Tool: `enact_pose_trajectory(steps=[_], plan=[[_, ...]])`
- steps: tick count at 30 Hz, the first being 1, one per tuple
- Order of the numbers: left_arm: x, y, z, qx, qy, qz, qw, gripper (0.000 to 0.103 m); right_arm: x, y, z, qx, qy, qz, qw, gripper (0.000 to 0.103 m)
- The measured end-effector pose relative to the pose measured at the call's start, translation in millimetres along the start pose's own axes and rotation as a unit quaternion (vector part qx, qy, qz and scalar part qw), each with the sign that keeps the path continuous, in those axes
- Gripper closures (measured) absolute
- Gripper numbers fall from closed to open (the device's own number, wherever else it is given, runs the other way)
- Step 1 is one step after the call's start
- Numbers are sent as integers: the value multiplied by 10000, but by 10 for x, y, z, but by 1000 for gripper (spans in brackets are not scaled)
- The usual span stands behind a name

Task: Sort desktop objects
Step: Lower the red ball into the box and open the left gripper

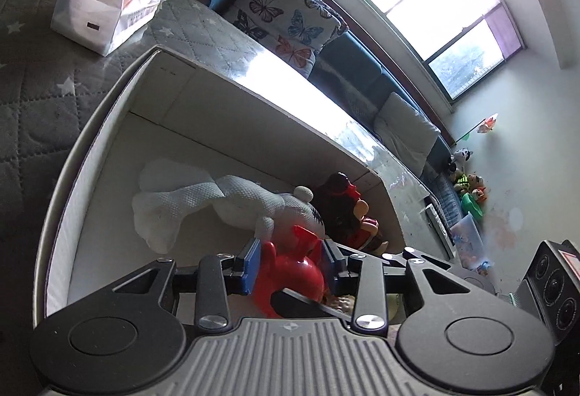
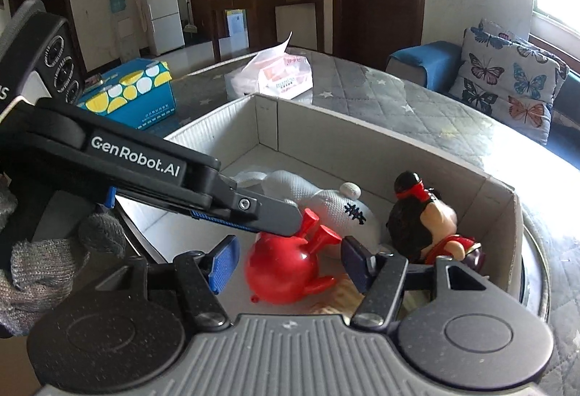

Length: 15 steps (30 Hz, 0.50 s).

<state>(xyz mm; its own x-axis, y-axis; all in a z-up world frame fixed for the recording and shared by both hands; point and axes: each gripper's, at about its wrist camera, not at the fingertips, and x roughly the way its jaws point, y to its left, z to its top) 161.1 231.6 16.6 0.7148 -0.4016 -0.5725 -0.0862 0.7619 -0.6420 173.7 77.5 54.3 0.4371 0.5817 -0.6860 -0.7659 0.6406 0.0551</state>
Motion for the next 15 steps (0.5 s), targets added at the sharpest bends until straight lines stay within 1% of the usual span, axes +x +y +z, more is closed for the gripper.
enact_pose_trajectory(steps=[1,7,10,14,15], plan=[[2,2,-4,-12,10,-9,10000,64,4,2,-9,-7,27,11,10000,46],[-2,-1,-7,-10,-8,9,10000,64,9,16,28,-18,33,32,10000,46],[-35,-19,-14,26,-80,87,9999,64,-22,19,29,3,-28,58,10000,46],[-113,-48,-38,61,-180,161,9997,64,-108,33,24,38,-174,25,9998,43],[-140,-56,-48,71,-217,197,9995,64,-127,35,16,45,-199,11,9998,39]])
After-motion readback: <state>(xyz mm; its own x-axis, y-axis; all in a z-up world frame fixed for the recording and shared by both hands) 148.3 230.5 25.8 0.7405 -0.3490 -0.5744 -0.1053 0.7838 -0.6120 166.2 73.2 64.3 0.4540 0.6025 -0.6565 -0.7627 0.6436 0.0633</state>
